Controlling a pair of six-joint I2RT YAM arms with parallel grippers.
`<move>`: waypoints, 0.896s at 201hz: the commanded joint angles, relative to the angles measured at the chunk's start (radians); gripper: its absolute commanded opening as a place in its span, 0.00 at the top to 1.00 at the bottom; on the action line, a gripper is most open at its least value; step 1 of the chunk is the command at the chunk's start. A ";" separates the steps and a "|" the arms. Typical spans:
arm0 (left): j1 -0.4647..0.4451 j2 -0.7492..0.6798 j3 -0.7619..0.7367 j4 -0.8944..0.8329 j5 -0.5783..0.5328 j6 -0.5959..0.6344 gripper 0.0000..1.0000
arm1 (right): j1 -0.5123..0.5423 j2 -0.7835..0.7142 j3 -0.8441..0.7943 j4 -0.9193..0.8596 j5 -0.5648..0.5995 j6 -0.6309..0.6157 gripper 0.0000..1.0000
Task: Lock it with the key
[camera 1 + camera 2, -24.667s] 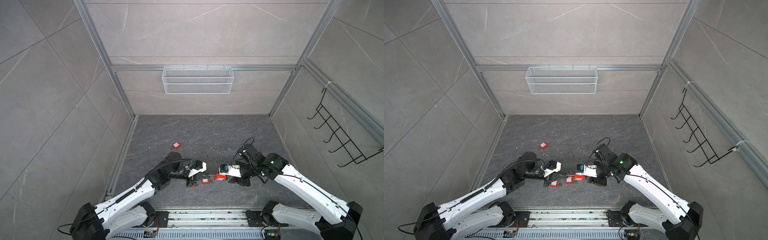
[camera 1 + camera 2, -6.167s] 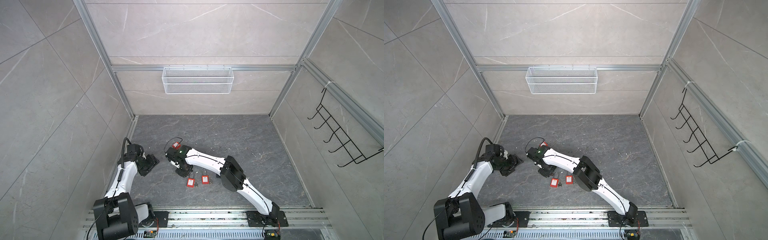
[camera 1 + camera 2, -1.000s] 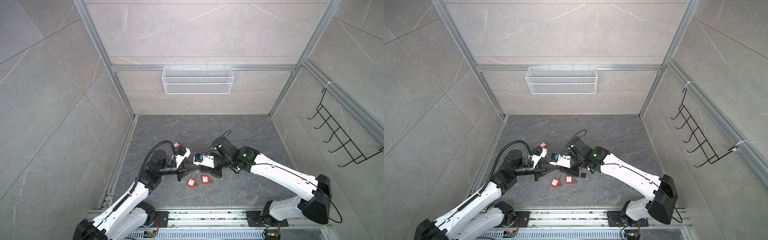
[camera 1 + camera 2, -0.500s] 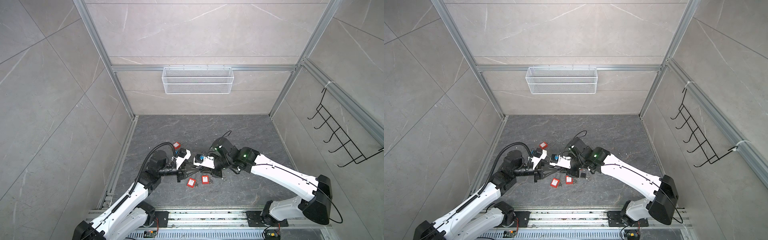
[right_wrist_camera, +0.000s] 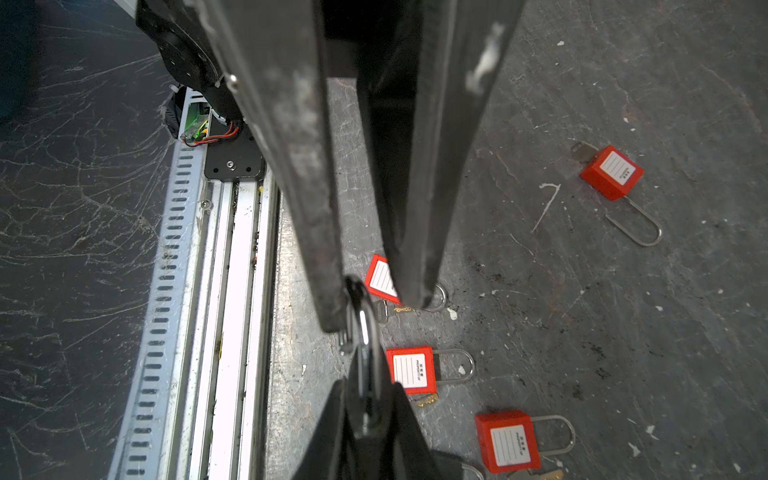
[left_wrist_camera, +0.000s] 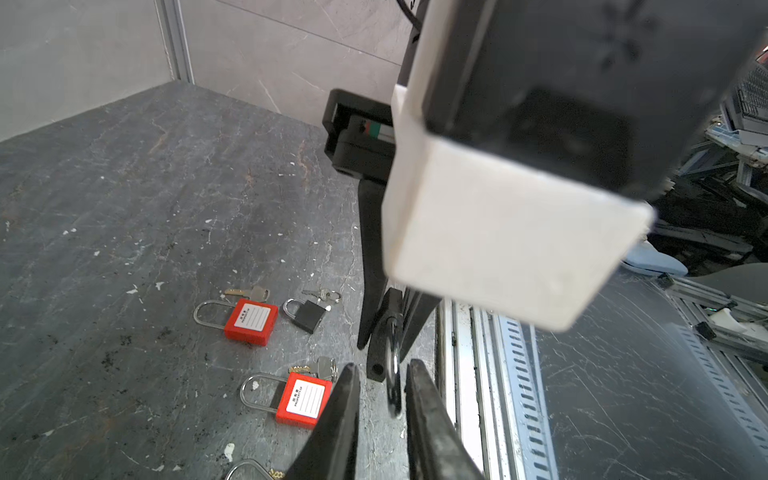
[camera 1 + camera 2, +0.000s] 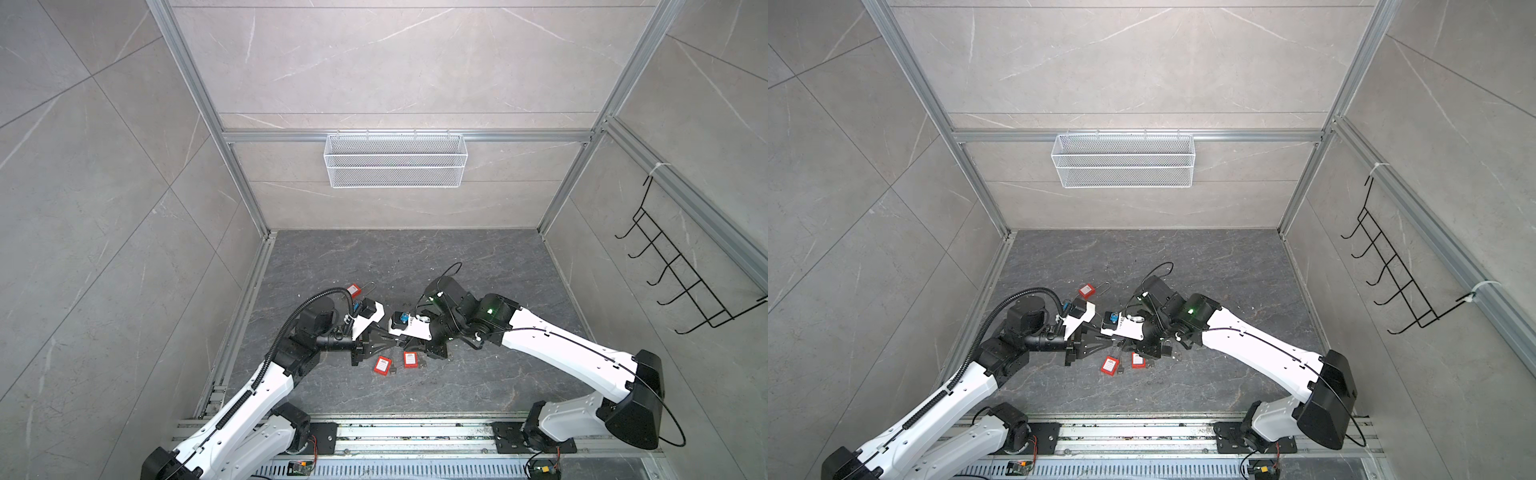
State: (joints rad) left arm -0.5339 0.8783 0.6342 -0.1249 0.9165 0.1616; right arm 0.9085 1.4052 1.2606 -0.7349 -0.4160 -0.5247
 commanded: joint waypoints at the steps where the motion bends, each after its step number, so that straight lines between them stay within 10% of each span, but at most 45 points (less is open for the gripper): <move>1: -0.007 0.007 0.051 -0.028 0.034 0.042 0.78 | 0.002 -0.003 0.039 -0.014 -0.026 -0.012 0.97; 76: -0.021 0.019 0.067 -0.033 0.029 0.068 1.00 | 0.003 0.011 0.062 -0.069 -0.081 -0.033 0.99; 180: -0.104 0.002 0.049 -0.042 -0.027 0.146 1.00 | -0.008 0.025 0.105 -0.078 -0.203 -0.048 1.00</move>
State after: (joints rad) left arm -0.6033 0.8917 0.6586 -0.1867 0.9138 0.2710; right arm 0.8959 1.4239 1.3109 -0.8490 -0.5220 -0.5625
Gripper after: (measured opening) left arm 0.065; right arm 0.159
